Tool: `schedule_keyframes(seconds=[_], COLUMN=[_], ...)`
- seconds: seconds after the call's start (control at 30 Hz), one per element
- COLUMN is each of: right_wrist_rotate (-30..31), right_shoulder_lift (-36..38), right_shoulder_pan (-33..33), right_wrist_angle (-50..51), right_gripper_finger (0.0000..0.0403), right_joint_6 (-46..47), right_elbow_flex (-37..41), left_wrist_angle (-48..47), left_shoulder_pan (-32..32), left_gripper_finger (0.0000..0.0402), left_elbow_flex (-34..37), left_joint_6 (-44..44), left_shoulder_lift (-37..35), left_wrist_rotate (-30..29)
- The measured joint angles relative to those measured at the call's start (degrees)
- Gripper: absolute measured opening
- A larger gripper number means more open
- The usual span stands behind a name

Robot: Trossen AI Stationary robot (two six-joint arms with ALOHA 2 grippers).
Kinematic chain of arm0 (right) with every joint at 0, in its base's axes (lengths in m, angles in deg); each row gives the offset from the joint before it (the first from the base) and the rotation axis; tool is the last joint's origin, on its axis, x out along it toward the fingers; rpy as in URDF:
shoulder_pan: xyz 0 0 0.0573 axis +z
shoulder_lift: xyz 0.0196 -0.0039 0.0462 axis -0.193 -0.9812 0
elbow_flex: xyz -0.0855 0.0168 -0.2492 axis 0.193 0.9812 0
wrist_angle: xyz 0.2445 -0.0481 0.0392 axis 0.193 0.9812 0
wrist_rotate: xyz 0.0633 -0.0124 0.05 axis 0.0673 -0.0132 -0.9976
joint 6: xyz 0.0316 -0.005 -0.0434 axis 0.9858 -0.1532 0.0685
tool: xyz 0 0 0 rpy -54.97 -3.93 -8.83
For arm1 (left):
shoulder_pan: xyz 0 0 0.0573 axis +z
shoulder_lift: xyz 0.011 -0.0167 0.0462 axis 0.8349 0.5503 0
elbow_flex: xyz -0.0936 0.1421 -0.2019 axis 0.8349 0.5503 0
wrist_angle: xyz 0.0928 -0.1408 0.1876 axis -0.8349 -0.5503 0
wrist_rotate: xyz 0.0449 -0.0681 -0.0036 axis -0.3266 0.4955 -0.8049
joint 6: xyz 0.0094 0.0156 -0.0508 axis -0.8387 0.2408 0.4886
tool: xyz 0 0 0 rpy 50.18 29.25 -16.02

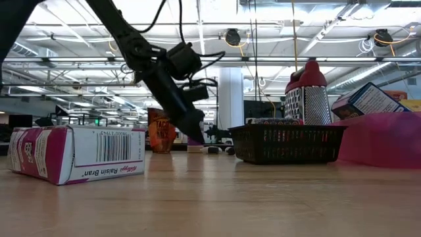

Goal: Pick & Place Kitchen Items
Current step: Put the small black food coloring bottle into the orange bin

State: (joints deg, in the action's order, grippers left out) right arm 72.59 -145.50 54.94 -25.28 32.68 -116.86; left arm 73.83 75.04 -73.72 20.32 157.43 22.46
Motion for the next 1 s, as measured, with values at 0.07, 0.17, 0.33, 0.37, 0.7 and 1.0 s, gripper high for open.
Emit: schedule_keyframes(seconds=[0.07,0.17,0.33,0.37,0.7,1.0], right_wrist_rotate=[-0.03,0.0,-0.04,-0.04,-0.07,-0.1], right_shoulder_lift=[0.0,0.0,0.0,0.0,-0.02,-0.03], right_shoulder_pan=[0.0,-0.03,-0.27,-0.44,-1.92,-1.9], right_wrist_angle=[0.05,0.02,0.01,-0.01,0.02,0.04], right_gripper_finger=[0.0054,0.0054,0.0054,0.0054,0.0054,0.0054], right_joint_6=[0.0,0.0,-0.02,0.0,0.37,0.39], right_elbow_flex=[0.0,0.0,0.0,0.0,0.0,0.0], left_wrist_angle=[1.48,3.39,4.49,4.81,7.73,7.71], left_shoulder_pan=[0.34,0.31,0.31,0.33,1.94,4.31], left_gripper_finger=[0.0182,0.0182,0.0182,0.0182,0.0182,0.0182], left_elbow_flex=[0.0,0.0,0.04,0.04,0.04,0.03], left_joint_6=[-1.62,-4.68,-9.01,-9.96,-12.36,-12.06], left_shoulder_lift=[1.08,2.22,2.85,2.85,2.85,3.85], left_wrist_rotate=[0.41,0.68,0.78,0.76,6.96,11.51])
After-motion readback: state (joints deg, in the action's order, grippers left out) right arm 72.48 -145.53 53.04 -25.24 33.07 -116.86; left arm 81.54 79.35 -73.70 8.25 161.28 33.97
